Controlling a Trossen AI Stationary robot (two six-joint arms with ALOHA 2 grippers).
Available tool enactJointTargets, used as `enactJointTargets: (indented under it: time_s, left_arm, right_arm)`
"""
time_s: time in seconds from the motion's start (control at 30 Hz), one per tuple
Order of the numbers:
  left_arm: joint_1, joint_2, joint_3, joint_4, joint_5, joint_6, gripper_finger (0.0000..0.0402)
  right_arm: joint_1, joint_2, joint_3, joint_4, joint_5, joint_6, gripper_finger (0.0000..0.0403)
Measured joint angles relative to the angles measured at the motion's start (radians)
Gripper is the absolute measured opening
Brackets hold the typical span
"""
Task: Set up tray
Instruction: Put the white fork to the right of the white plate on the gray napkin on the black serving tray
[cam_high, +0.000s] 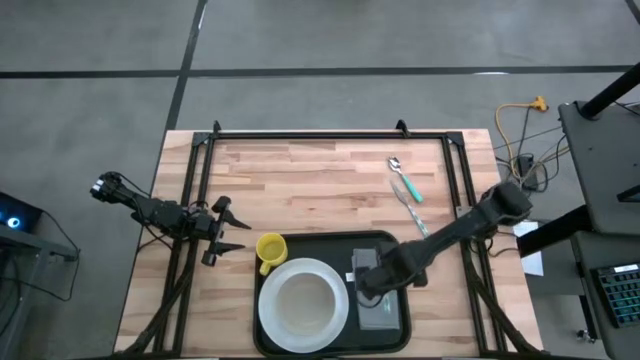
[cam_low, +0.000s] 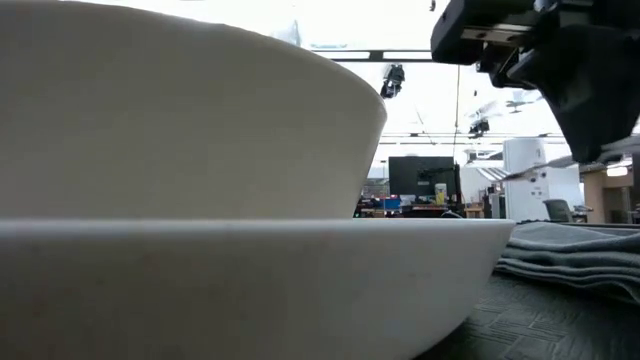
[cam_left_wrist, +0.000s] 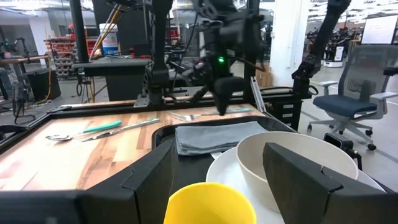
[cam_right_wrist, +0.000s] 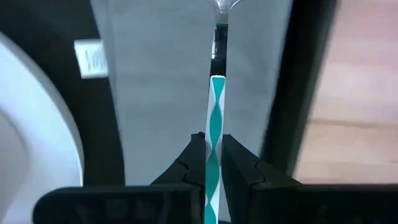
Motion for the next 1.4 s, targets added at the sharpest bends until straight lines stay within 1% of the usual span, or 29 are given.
enactJointTargets:
  time_s: [0.17,0.3,0.37,0.73,1.2,1.4]
  left_arm:
    - [0.000,0.000,0.000,0.000,0.000,0.000,0.0224]
    - [0.000,0.000,0.000,0.000,0.000,0.000,0.0224]
    - [0.000,0.000,0.000,0.000,0.000,0.000,0.0224]
    - [0.000,0.000,0.000,0.000,0.000,0.000,0.0224]
    - [0.000,0.000,0.000,0.000,0.000,0.000,0.0224]
    - [0.000,0.000,0.000,0.000,0.000,0.000,0.0224]
  right_arm:
    - [0.033,0.064,0.082,0.014,0.004,0.068,0.0018]
    - [0.046,0.090,0.108,0.012,0.050,0.116,0.0018]
    - [0.047,0.095,0.112,0.006,0.056,0.126,0.0018]
    - [0.053,0.142,0.111,0.005,0.049,0.100,0.0018]
    - [0.060,0.158,0.089,0.006,0.040,0.088,0.0018]
    - [0.060,0.158,0.064,0.054,0.028,0.095,0.0018]
